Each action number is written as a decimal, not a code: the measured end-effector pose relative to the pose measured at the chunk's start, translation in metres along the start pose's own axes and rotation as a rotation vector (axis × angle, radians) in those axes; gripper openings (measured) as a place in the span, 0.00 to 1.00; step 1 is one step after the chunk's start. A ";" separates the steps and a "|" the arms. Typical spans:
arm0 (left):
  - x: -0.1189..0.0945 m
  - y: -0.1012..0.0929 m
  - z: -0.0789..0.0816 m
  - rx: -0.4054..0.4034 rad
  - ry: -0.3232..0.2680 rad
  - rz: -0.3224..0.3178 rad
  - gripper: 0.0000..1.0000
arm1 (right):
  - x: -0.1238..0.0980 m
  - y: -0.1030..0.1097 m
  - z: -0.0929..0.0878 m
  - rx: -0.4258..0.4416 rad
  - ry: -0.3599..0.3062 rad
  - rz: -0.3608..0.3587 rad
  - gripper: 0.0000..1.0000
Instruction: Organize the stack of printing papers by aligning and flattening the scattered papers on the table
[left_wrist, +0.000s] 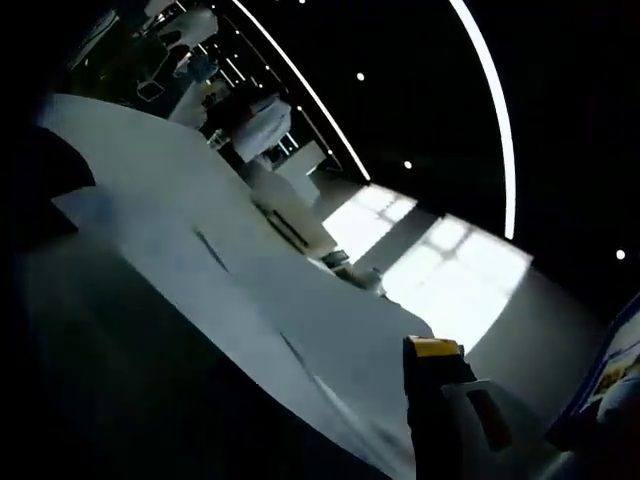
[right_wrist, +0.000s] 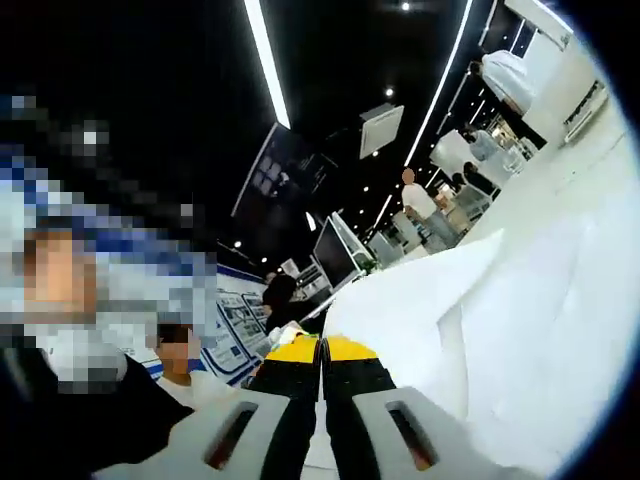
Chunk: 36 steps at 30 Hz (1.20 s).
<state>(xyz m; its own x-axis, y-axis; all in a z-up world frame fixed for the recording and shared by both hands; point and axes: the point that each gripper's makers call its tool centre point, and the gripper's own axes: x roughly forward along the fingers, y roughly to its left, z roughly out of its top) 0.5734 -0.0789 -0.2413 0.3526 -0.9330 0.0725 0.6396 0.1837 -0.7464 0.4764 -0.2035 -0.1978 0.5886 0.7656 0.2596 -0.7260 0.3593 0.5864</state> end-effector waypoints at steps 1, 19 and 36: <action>0.000 0.000 0.000 -0.004 0.001 -0.001 0.52 | 0.000 0.000 0.003 0.006 -0.008 0.004 0.00; 0.003 0.003 -0.002 -0.005 0.010 0.013 0.49 | -0.006 0.022 -0.012 0.177 0.102 0.080 0.00; 0.004 0.005 -0.001 -0.012 0.013 0.011 0.49 | -0.028 -0.004 -0.068 0.387 0.387 -0.174 0.00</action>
<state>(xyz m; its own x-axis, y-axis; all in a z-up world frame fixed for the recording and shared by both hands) 0.5776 -0.0818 -0.2456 0.3503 -0.9350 0.0555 0.6278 0.1904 -0.7547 0.4389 -0.1900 -0.2596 0.4616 0.8785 -0.1230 -0.4038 0.3315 0.8527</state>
